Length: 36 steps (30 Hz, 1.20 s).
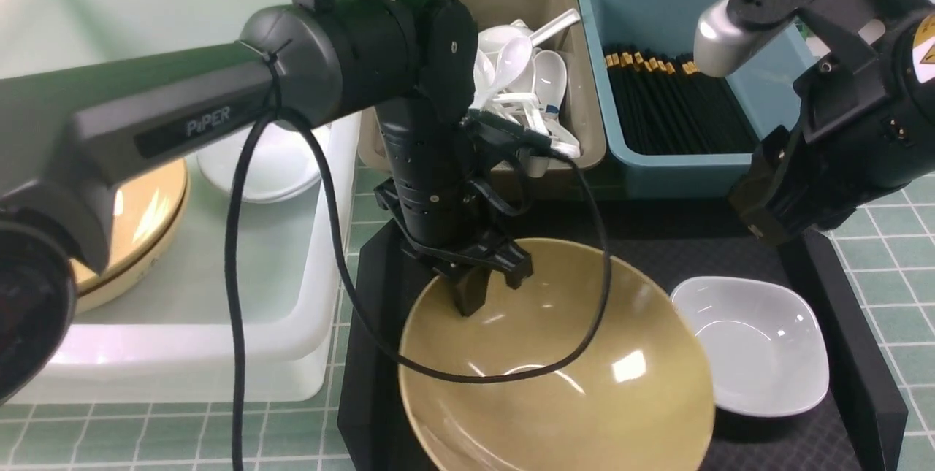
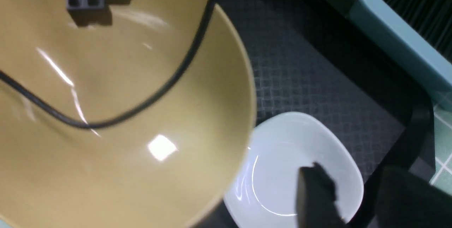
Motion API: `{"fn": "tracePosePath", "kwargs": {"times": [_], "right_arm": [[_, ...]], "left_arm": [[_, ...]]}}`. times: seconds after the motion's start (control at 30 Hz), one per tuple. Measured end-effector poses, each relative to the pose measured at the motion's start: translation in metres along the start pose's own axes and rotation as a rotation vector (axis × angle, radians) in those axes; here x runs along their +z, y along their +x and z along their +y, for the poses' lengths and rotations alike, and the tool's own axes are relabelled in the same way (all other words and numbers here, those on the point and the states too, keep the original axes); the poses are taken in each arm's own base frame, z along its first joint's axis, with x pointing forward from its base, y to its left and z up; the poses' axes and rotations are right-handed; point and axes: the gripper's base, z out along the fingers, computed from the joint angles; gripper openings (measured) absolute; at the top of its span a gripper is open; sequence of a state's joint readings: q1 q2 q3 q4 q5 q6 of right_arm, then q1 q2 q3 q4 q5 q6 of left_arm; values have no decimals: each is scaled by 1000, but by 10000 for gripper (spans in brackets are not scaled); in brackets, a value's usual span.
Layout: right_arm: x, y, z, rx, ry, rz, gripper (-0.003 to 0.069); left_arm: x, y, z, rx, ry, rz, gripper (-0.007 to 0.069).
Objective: On blue table put chopsticks spoon bowls plates into blue grey white boxes.
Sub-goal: 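Grasp the large bowl on the tray by its rim, then place the tan bowl onto the bowl stack in the left bin with the left gripper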
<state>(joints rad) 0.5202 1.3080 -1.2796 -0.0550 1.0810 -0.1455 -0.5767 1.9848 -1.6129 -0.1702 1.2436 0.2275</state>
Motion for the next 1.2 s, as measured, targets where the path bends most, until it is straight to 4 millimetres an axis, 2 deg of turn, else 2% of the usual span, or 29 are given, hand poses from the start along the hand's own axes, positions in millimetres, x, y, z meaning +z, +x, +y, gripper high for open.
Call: {"fn": "tracePosePath", "kwargs": {"times": [0.07,0.13,0.17,0.3,0.4,0.5,0.57,0.6,0.63,0.7,0.73,0.77,0.8,0.83,0.87,0.97,1.03,1.2], "right_arm": [[-9,-2,3,-17,-31,-68,124],[-17,-3,7,-25,-68,-124,64],[-18,-3,7,-32,-72,-129,59],[-38,-9,18,-111,-164,-213,36],[-53,-15,30,-188,-204,-244,36],[-72,-25,47,-257,-239,-309,36],[-79,-30,54,-284,-253,-336,36],[-86,-38,64,-324,-271,-364,36],[-89,-42,68,-340,-282,-374,36],[-86,-52,82,-383,-314,-354,36],[-86,-54,83,-386,-315,-354,36],[-81,-62,93,-418,-338,-325,36],[-79,-62,95,-422,-342,-316,36],[-73,-69,104,-449,-358,-292,36],[-66,-72,109,-465,-366,-273,36],[-54,-82,125,-517,-381,-250,36],[-49,-87,132,-534,-391,-242,36],[-44,-86,136,-552,-394,-209,37]], "left_arm": [[-12,2,-4,-13,19,-35,15],[-23,4,-7,-18,26,-69,5],[-24,5,-7,-19,27,-72,5],[-62,15,-4,-44,44,-185,6],[-89,27,9,-82,70,-263,6],[-123,49,26,-134,85,-368,6],[-135,60,34,-159,88,-406,6],[-151,77,45,-204,90,-458,6],[-158,88,50,-229,87,-484,6],[-175,123,66,-315,62,-548,6],[-175,123,66,-315,62,-548,6],[-185,158,78,-404,18,-591,6],[-186,162,79,-416,12,-596,6],[-192,191,88,-507,-33,-627,6],[-196,212,93,-576,-69,-654,6],[-204,260,104,-772,-188,-753,6],[-206,283,112,-913,-255,-832,6],[-195,299,136,-1087,-284,-887,6]]}}
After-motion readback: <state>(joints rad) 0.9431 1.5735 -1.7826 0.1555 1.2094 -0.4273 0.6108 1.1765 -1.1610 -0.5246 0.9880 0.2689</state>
